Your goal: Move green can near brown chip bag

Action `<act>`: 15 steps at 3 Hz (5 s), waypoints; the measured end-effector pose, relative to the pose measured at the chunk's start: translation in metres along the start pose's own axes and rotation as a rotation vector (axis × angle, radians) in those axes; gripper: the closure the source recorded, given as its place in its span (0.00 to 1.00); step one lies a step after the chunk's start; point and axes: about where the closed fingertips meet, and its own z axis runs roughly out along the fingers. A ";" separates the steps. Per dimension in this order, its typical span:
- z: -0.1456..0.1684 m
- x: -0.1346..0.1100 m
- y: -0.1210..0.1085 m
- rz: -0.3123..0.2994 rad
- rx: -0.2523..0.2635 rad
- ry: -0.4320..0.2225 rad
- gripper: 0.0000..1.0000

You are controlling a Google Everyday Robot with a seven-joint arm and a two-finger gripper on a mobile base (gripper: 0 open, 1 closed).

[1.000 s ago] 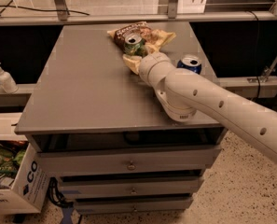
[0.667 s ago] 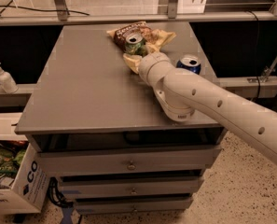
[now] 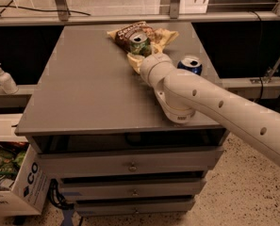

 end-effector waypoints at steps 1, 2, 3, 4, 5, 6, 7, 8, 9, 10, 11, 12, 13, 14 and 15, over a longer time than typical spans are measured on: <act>-0.001 0.001 -0.004 0.002 0.014 0.006 0.12; -0.003 0.000 -0.010 -0.002 0.025 0.006 0.00; -0.008 -0.001 -0.016 -0.008 0.030 0.002 0.00; -0.019 -0.002 -0.009 -0.008 -0.019 -0.013 0.00; -0.029 0.003 0.005 -0.005 -0.092 -0.013 0.00; -0.038 0.007 0.026 0.003 -0.172 -0.011 0.00; -0.051 0.009 0.048 0.015 -0.249 -0.005 0.00; -0.068 0.000 0.067 0.014 -0.329 -0.015 0.00; -0.084 -0.013 0.079 0.011 -0.402 -0.037 0.00; -0.096 -0.026 0.095 0.013 -0.500 -0.068 0.00; -0.096 -0.026 0.095 0.013 -0.500 -0.068 0.00; -0.090 -0.026 0.097 0.004 -0.548 -0.072 0.00; -0.091 -0.016 0.118 -0.006 -0.661 -0.044 0.00; -0.105 -0.006 0.139 -0.001 -0.768 -0.013 0.00; -0.108 -0.007 0.142 -0.001 -0.784 -0.013 0.00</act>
Offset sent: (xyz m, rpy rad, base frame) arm 0.0003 -0.0133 0.0022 -0.0066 0.0022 -0.0374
